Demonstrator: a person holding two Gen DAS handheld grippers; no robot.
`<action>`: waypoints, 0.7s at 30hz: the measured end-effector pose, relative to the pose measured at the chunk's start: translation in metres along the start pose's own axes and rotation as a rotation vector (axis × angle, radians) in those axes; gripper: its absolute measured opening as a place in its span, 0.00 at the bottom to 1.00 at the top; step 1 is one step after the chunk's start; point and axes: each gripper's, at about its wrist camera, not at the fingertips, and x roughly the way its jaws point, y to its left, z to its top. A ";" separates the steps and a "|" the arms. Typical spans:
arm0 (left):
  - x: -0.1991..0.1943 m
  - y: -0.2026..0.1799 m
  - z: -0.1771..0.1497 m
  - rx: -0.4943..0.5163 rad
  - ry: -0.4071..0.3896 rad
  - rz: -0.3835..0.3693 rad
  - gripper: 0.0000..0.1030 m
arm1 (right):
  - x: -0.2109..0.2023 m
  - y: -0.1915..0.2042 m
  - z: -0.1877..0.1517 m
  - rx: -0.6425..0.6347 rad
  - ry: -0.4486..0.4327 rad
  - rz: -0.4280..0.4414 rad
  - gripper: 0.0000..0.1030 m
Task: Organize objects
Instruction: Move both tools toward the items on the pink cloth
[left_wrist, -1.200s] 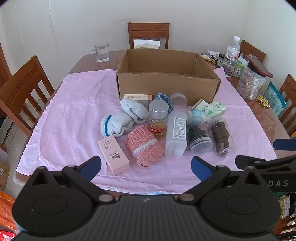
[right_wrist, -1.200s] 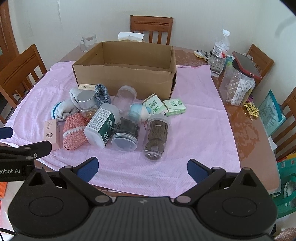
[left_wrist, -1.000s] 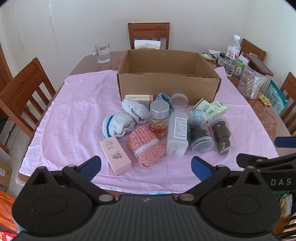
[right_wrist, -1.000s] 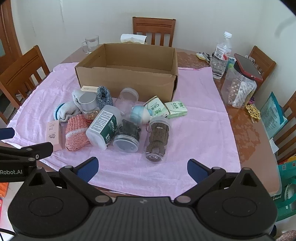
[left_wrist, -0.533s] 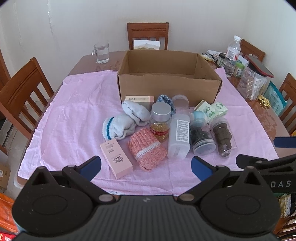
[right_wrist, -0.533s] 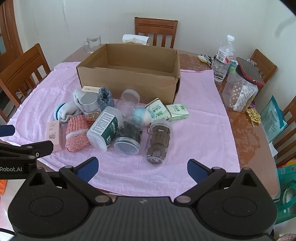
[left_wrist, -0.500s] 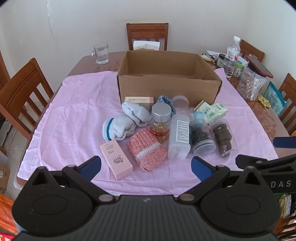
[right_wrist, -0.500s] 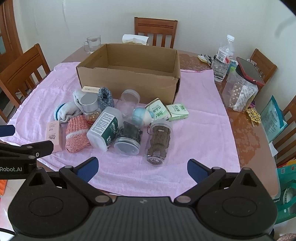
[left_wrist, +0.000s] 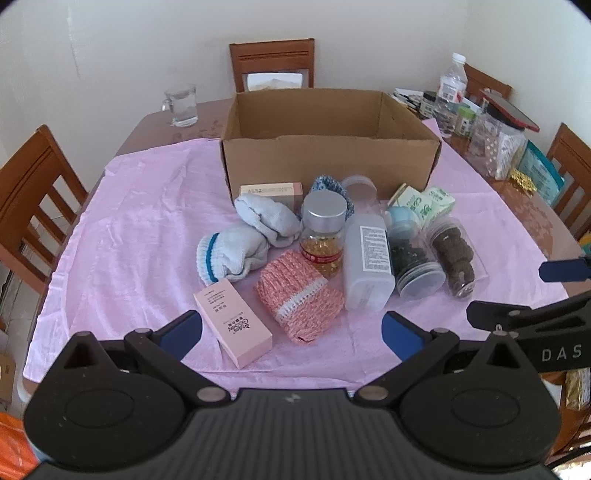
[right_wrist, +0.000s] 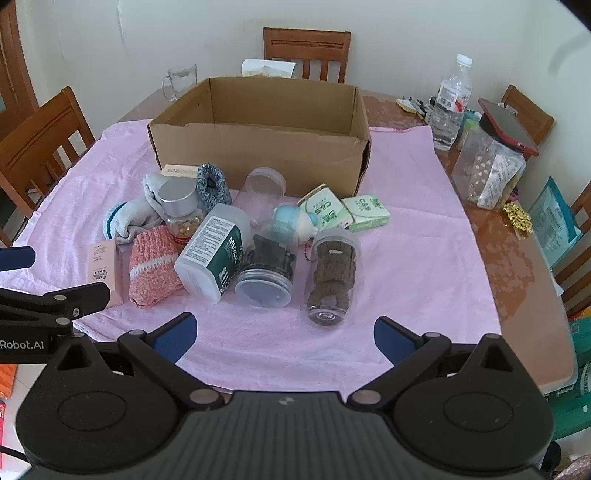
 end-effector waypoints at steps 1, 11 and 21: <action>0.003 0.001 -0.001 0.010 0.003 -0.004 0.99 | 0.002 0.001 -0.001 -0.003 0.000 0.000 1.00; 0.028 0.011 -0.005 0.057 0.024 -0.048 0.99 | 0.024 0.008 -0.007 -0.017 0.011 0.010 1.00; 0.050 0.028 -0.017 0.132 0.060 -0.047 0.99 | 0.048 0.014 -0.008 -0.021 0.026 0.040 1.00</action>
